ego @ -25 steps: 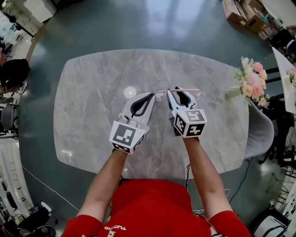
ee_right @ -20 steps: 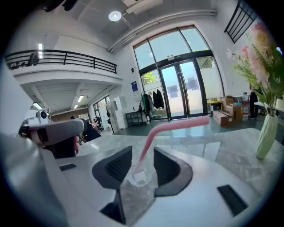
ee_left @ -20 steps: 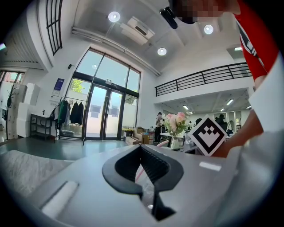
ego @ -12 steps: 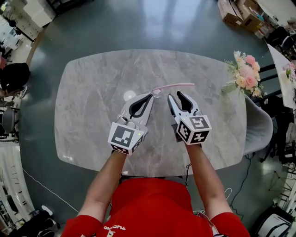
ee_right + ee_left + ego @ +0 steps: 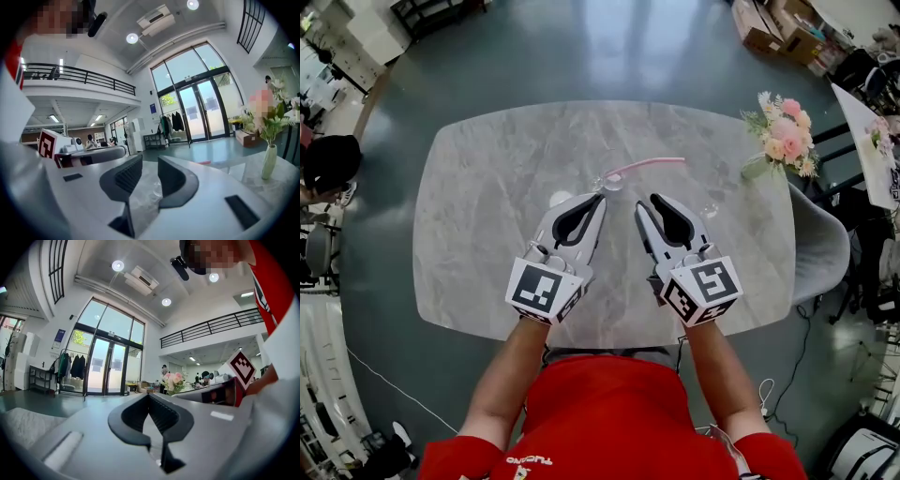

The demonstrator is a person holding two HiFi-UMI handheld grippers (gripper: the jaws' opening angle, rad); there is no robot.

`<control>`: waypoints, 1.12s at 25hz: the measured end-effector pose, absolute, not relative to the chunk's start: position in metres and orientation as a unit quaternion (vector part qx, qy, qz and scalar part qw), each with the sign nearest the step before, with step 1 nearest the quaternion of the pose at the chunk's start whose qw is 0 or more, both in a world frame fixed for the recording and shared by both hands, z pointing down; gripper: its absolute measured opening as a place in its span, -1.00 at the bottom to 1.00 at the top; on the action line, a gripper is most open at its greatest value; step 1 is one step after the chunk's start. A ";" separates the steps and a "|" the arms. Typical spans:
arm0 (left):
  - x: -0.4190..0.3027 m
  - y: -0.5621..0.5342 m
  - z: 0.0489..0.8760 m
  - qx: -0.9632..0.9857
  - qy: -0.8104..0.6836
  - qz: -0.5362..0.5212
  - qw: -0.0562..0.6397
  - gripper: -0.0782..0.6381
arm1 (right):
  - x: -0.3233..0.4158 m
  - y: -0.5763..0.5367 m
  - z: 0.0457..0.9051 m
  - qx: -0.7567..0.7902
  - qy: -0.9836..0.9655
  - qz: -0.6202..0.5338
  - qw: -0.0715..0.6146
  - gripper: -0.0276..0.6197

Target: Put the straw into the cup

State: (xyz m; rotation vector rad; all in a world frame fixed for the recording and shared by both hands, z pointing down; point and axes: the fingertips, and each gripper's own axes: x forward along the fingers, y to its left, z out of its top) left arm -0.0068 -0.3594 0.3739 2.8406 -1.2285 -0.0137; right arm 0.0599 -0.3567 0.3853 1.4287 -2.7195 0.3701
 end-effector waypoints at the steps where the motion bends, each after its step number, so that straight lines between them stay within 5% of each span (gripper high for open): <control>1: -0.007 -0.355 0.369 0.918 -0.396 -0.007 0.022 -0.76 | 0.059 -0.351 0.378 0.459 -0.881 0.115 0.018 -0.62; 28: -0.015 -0.273 0.308 0.929 -0.367 -0.035 0.008 -0.76 | 0.028 -0.264 0.302 0.436 -0.899 0.040 -0.014 -0.91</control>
